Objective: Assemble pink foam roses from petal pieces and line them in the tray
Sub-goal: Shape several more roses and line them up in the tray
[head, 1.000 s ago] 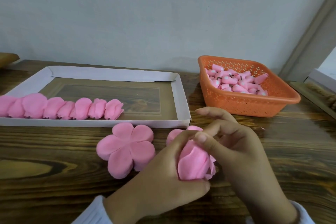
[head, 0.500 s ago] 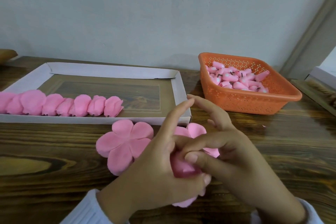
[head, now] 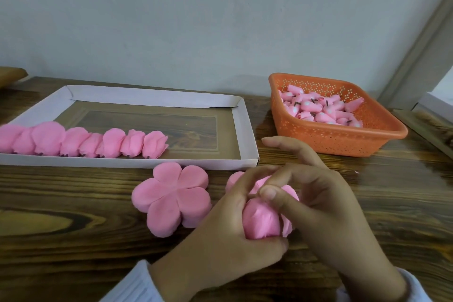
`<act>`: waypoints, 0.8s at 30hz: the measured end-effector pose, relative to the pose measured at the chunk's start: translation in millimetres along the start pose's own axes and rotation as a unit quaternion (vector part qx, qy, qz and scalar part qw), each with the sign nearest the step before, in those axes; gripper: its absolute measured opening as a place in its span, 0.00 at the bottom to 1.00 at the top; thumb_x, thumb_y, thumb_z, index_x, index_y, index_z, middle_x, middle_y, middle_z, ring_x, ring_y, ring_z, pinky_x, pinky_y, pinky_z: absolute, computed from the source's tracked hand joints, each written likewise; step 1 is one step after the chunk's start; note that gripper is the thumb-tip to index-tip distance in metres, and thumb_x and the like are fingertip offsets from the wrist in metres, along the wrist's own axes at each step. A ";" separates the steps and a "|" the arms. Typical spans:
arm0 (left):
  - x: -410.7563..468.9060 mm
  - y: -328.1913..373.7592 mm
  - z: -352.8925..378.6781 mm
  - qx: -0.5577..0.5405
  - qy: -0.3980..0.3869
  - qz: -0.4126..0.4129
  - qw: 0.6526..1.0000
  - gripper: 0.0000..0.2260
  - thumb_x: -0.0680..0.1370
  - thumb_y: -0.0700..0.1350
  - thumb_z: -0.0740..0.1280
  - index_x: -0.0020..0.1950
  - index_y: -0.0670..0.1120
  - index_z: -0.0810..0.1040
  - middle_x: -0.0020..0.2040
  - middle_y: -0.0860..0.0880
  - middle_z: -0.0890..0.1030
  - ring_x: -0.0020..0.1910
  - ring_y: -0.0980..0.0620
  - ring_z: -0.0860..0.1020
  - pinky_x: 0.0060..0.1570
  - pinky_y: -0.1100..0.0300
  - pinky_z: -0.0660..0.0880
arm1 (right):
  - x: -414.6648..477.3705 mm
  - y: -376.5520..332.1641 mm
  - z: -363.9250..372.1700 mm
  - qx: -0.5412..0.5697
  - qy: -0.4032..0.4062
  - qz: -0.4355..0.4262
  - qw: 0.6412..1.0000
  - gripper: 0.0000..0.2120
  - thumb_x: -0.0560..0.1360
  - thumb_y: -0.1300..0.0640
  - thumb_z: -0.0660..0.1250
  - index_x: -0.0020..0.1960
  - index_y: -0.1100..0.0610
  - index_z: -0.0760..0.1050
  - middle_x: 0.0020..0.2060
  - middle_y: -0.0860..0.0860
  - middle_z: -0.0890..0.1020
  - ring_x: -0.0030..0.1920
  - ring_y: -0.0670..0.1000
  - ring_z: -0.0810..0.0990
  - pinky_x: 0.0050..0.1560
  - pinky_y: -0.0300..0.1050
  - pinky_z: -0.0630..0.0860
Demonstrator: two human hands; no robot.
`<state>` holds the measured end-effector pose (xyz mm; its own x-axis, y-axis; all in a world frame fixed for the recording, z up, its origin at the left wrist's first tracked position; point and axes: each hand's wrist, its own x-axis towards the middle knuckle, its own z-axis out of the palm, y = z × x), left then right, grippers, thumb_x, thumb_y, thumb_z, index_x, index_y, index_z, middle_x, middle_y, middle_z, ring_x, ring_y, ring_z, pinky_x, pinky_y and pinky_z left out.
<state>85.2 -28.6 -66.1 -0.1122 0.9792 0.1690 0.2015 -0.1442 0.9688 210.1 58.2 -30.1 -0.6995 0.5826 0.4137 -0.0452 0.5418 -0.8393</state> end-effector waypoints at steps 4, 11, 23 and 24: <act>-0.3 1.1 -4.4 -0.038 -0.027 -0.044 0.998 0.34 0.67 0.39 0.72 0.63 0.70 0.66 0.52 0.51 0.82 0.35 0.58 0.80 0.35 0.64 0.75 | 2.1 3.4 -0.8 -0.028 0.009 0.012 0.999 0.04 0.67 0.48 0.71 0.38 0.48 0.81 0.56 0.36 0.77 0.64 0.45 0.75 0.61 0.42 0.70; 1.0 3.5 -9.2 -0.124 -0.081 -0.111 0.983 0.38 0.66 0.38 0.69 0.68 0.67 0.62 0.29 0.50 0.77 0.26 0.54 0.72 0.27 0.64 0.69 | 4.5 7.3 -6.3 -0.047 0.004 -0.003 0.999 0.05 0.71 0.49 0.69 0.38 0.49 0.78 0.41 0.47 0.79 0.42 0.49 0.79 0.42 0.43 0.74; 1.0 3.4 -12.3 -0.072 -0.041 -0.096 0.992 0.42 0.66 0.40 0.72 0.70 0.66 0.55 0.49 0.44 0.83 0.26 0.53 0.75 0.25 0.64 0.71 | 6.2 9.0 -20.4 0.002 -0.180 0.033 0.983 0.08 0.73 0.59 0.70 0.50 0.49 0.79 0.42 0.49 0.82 0.38 0.48 0.79 0.39 0.42 0.76; 1.7 3.0 -14.1 -0.091 -0.018 -0.087 0.992 0.41 0.65 0.41 0.74 0.69 0.66 0.57 0.46 0.47 0.84 0.26 0.54 0.75 0.25 0.64 0.71 | 6.9 8.2 -19.6 0.020 -0.142 0.028 0.989 0.08 0.72 0.59 0.70 0.50 0.50 0.79 0.42 0.49 0.82 0.38 0.48 0.79 0.39 0.38 0.76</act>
<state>71.9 -29.4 -60.4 -0.0951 0.9954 -0.0064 0.0037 0.0068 1.0000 218.9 78.6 -27.2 -0.8733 0.4149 0.2553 -0.0245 0.4861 -0.8736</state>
